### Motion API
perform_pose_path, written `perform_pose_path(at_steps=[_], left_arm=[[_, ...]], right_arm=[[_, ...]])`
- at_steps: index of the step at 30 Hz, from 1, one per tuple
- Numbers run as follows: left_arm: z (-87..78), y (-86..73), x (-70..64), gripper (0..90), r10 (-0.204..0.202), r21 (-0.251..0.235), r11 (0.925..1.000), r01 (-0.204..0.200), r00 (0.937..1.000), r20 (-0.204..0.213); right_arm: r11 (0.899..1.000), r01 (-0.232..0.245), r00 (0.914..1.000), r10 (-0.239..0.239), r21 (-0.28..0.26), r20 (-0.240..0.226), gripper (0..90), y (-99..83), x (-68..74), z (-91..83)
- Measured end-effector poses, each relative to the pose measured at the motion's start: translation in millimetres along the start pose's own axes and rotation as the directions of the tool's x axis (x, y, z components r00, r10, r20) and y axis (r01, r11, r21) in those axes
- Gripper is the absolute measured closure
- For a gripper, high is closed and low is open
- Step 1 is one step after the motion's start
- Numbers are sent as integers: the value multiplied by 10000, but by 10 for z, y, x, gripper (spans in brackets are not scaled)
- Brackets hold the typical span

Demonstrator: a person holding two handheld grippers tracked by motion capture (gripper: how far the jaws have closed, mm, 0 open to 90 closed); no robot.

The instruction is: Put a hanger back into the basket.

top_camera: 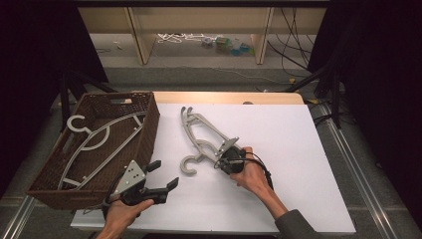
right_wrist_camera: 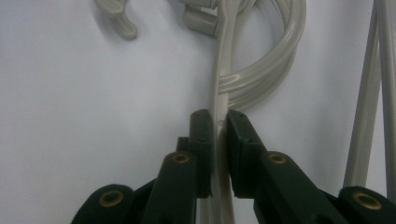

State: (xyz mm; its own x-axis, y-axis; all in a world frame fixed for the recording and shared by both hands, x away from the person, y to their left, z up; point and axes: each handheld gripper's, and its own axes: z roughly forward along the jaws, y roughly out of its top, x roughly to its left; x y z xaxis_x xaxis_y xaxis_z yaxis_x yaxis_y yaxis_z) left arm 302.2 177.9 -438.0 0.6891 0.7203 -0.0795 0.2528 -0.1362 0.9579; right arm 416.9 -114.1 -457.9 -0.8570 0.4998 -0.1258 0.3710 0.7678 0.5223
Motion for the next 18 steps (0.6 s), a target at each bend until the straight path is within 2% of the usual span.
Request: perform_pose_path(at_steps=[1, 9, 18], left_arm=[[1, -3, -5, 180, -80, -5, 10000, 80, 10000, -12], [-12, 7, 4, 183, 15, 33, 10000, -15, 10000, -94], [-21, 7, 11, 186, 23, 35, 10000, -22, 9999, -162]], right_arm=[[10000, 20, 10000, -20, 15, -6, 821, 0, -1, -2], [9993, 362, 9992, -361, -39, 148, 824, 3, -40, -80], [9966, 510, 9987, -506, -646, 83, 826, -6, -109, -290]])
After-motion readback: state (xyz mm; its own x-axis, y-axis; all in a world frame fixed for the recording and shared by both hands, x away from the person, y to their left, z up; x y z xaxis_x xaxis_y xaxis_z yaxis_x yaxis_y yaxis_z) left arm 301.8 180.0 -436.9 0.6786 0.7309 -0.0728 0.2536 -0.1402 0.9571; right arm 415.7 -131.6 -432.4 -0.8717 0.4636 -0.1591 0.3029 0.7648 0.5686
